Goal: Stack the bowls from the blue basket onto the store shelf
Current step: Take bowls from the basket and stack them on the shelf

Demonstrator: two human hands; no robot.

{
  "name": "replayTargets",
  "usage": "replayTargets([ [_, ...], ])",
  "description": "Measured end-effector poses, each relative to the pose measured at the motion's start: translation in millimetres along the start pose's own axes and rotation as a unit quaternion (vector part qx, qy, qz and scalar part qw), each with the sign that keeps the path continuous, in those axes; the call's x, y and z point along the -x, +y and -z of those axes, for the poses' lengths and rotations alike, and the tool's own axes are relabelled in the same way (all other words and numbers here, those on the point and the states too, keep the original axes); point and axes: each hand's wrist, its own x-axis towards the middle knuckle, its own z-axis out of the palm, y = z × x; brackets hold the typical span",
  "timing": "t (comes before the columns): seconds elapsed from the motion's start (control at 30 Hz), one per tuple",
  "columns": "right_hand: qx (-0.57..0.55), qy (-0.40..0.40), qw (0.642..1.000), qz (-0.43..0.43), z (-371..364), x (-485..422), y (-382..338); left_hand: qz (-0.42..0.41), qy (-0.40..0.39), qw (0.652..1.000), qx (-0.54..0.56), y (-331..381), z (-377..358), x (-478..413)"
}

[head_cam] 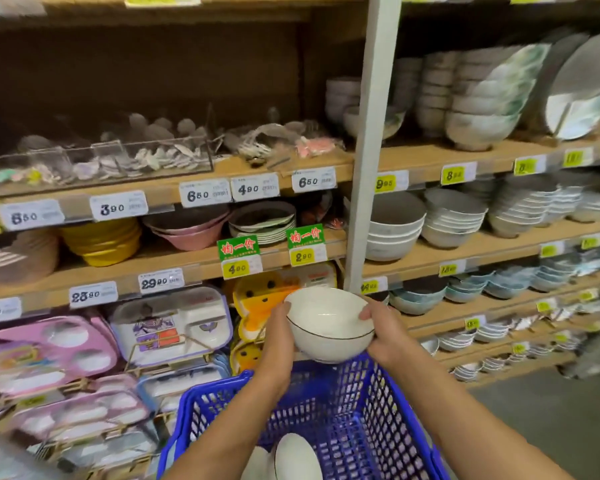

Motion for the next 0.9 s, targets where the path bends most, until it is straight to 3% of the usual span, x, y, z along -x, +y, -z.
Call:
replayTargets([
  [0.17, -0.002, 0.004, 0.999, 0.044, 12, 35, -70, -0.072, 0.006, 0.994, 0.077, 37, -53, 17],
  [0.47, -0.002, -0.093, 0.988, 0.121, 78, 70, -167, -0.168, -0.018, 0.975, 0.141, 69, -165, 56],
  [0.67, 0.008, -0.125, 0.967, 0.221, 124, 67, -224, -0.202, -0.014, 0.965, 0.169, 81, -240, 78],
  [0.9, 0.054, -0.137, 0.966, 0.213, 158, 61, -279, -0.222, 0.018, 0.956, 0.192, 97, -300, 90],
])
